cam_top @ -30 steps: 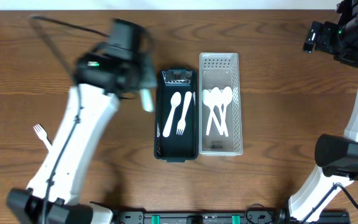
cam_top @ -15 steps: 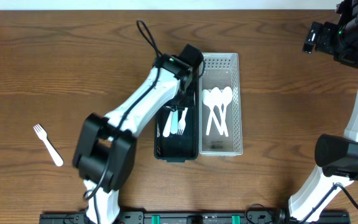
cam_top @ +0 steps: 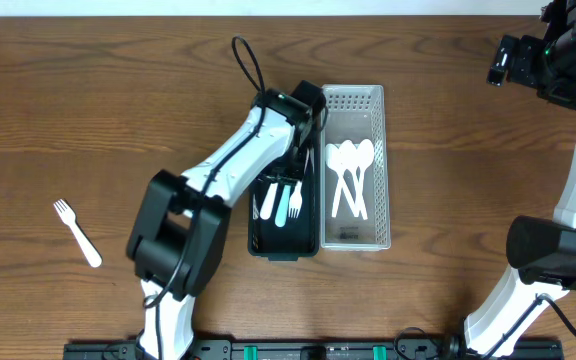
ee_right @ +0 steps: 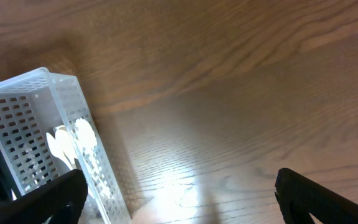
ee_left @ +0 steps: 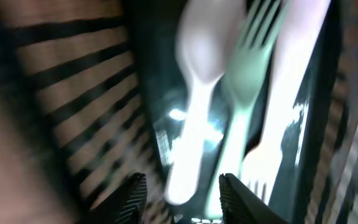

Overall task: Pack container
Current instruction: 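Place the green fork in the black basket with the left gripper, then move the left gripper back and grasp the last white fork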

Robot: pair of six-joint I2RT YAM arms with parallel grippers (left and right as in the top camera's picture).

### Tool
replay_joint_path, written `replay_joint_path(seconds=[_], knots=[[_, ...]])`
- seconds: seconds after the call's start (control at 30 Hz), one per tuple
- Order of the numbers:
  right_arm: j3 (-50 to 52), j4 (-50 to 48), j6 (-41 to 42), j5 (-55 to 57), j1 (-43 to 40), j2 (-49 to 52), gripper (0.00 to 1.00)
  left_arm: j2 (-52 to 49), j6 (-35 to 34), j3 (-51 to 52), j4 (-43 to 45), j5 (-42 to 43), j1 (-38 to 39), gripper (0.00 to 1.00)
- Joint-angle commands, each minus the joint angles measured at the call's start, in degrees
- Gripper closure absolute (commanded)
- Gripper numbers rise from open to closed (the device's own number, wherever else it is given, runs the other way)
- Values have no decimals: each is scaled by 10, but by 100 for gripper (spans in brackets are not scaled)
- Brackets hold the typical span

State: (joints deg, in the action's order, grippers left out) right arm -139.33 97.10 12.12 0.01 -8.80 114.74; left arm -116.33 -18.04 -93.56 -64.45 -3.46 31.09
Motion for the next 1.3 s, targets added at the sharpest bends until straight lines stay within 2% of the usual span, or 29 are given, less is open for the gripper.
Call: replay_joint_path(seconds=[0.0,0.2,0.37,0.53,0.73,0.83,0.97,1.13,1.27], knots=[[-4,2,-2,6,-6,0,1,98,35,-67,-35,-67,-16,59],[-4,2,-6,6,-6,0,1,243,34,-101,-85,-146,-101,47],[-4,2,-6,6,-6,0,1,329,28,-98,-117,-144,-296,46],[-4,2,-5,6,-5,0,1,332,28,-68,-111,-89,-498,46],[-4,2,1,6,-5,0,1,296,28,42,-33,1,-662,46],[-4,2,3,6,-5,0,1,262,28,106,15,1,-702,45],[-4,2,11,6,-5,0,1,205,31,165,70,1,-719,45],[-4,2,11,6,-5,0,1,126,34,182,100,5,-716,45],[-4,2,12,6,-5,0,1,76,71,182,120,42,-716,45]])
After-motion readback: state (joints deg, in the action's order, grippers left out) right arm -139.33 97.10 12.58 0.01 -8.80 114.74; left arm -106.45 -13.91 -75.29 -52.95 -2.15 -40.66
